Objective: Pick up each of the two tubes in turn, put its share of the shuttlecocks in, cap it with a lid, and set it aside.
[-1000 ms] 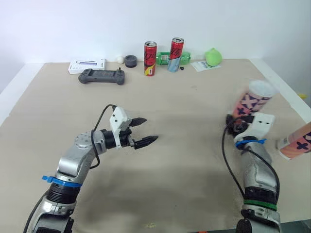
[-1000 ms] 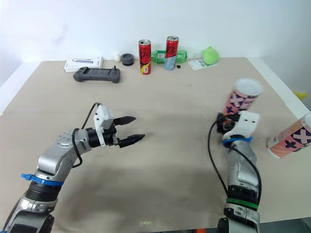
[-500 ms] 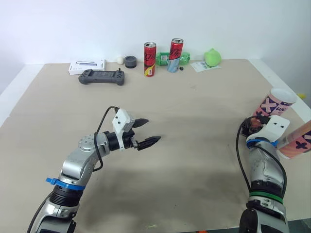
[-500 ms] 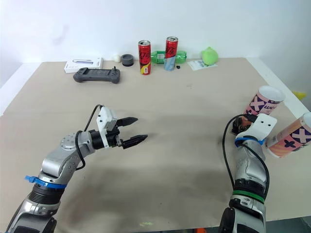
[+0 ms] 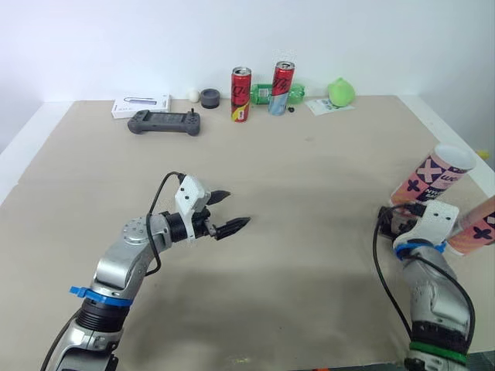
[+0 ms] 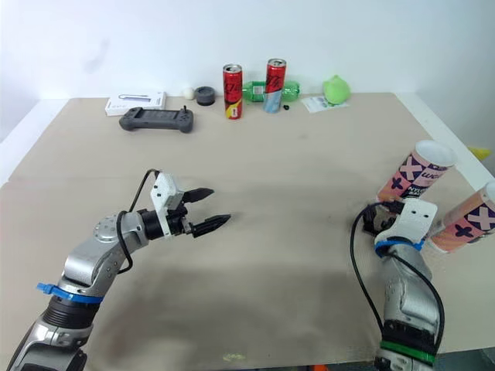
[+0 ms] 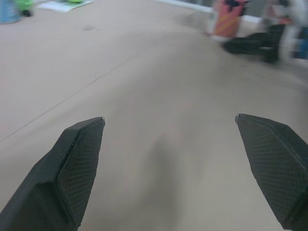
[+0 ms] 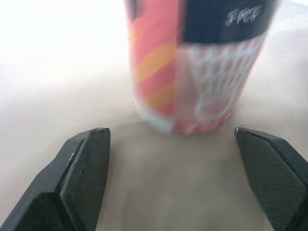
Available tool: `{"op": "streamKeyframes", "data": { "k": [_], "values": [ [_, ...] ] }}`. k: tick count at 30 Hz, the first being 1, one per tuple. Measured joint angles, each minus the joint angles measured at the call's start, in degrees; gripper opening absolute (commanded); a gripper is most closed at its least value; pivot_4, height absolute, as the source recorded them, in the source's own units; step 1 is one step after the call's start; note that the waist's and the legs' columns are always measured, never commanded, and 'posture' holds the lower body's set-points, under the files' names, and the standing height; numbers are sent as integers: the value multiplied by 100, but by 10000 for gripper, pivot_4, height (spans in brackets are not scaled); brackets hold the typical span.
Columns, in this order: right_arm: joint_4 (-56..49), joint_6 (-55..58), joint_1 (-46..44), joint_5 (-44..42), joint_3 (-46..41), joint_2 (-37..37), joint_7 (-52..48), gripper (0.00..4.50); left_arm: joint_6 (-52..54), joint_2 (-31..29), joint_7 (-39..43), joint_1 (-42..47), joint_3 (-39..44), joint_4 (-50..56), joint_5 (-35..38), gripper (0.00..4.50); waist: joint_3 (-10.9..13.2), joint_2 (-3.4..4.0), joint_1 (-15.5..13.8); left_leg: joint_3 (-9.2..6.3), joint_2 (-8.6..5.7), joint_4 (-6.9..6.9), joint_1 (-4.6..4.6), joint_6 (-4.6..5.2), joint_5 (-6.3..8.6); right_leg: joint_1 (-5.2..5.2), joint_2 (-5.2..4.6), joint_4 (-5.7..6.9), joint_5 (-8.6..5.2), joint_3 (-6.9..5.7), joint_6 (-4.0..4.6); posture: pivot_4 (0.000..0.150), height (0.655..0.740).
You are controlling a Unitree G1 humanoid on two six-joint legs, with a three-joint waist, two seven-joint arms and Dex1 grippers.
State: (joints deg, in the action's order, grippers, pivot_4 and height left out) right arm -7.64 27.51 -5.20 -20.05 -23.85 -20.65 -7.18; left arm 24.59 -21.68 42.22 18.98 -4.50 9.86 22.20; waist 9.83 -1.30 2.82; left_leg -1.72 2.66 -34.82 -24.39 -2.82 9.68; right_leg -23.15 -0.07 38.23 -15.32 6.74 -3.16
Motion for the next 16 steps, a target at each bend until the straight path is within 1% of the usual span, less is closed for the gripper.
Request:
{"op": "streamKeyframes", "data": {
  "k": [2,4,7,11,16],
  "values": [
    [-421,17,270,-178,284,-36,-438,44269,-56,-14,-184,-95,140,-25,-92,45000,-1,0,32,3,7,1,8,1,1,3,8,0,1,3,5,1500,7400],
    [-934,20,529,-396,771,-346,-1194,44269,-186,-38,-350,-311,322,27,-161,45000,0,9,79,6,7,1,11,1,1,2,8,1,4,7,5,1500,7400],
    [-1437,-95,499,-609,1290,-750,-2196,44269,-331,-236,-449,-790,459,85,-271,45000,0,1,115,2,7,-3,13,5,-4,8,8,1,10,3,3,1500,7400],
    [-1405,-125,381,-677,1492,-753,-2539,44269,-448,-325,-445,-1015,515,162,-311,45000,6,-11,93,2,4,-17,6,1,-7,9,1,-1,7,1,12,1500,7400],
    [-1156,-193,199,-661,1624,-753,-2795,44269,-511,-422,-472,-1022,549,205,-344,45000,6,-13,83,8,-1,-18,4,-1,-8,9,-5,-5,13,2,1,1500,7400]
  ]
}}
